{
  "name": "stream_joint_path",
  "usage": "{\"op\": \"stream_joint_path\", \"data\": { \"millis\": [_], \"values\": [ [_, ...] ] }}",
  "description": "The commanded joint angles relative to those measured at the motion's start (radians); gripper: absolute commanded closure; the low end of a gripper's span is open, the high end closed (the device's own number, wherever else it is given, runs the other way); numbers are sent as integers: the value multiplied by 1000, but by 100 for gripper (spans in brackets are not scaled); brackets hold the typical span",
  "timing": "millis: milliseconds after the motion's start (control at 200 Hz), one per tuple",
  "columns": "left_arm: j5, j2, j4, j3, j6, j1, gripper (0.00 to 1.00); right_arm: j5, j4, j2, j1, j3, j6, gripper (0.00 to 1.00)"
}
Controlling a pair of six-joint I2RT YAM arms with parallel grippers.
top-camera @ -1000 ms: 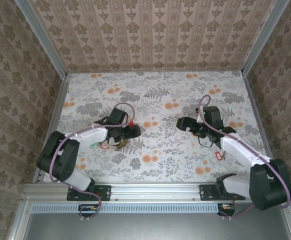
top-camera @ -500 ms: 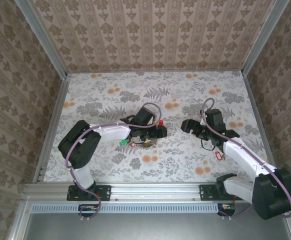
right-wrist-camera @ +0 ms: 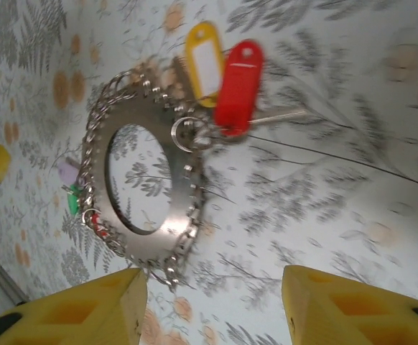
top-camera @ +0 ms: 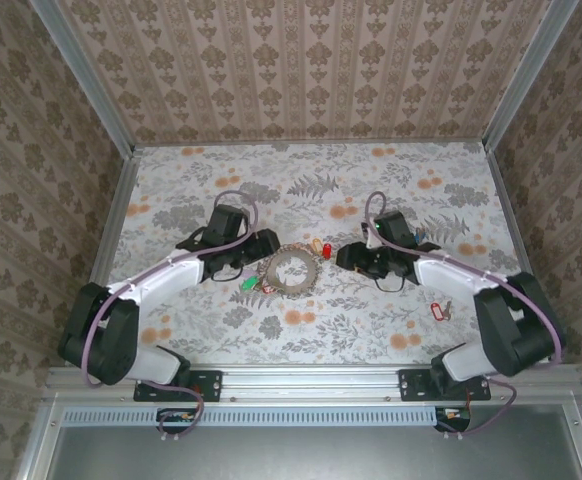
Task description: Put the keys on the keyring
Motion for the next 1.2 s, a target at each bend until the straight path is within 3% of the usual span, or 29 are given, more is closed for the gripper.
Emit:
{"op": "stream_joint_path", "data": {
  "millis": [0, 450, 1195],
  "values": [
    [29, -24, -22, -36, 10, -1, 26, 4, 26, 68, 41, 66, 20, 48],
    [106, 44, 52, -68, -3, -6, 36, -10, 6, 291, 82, 210, 36, 54],
    [117, 240, 119, -44, 14, -51, 50, -64, 152, 432, 107, 208, 87, 61]
  ]
}}
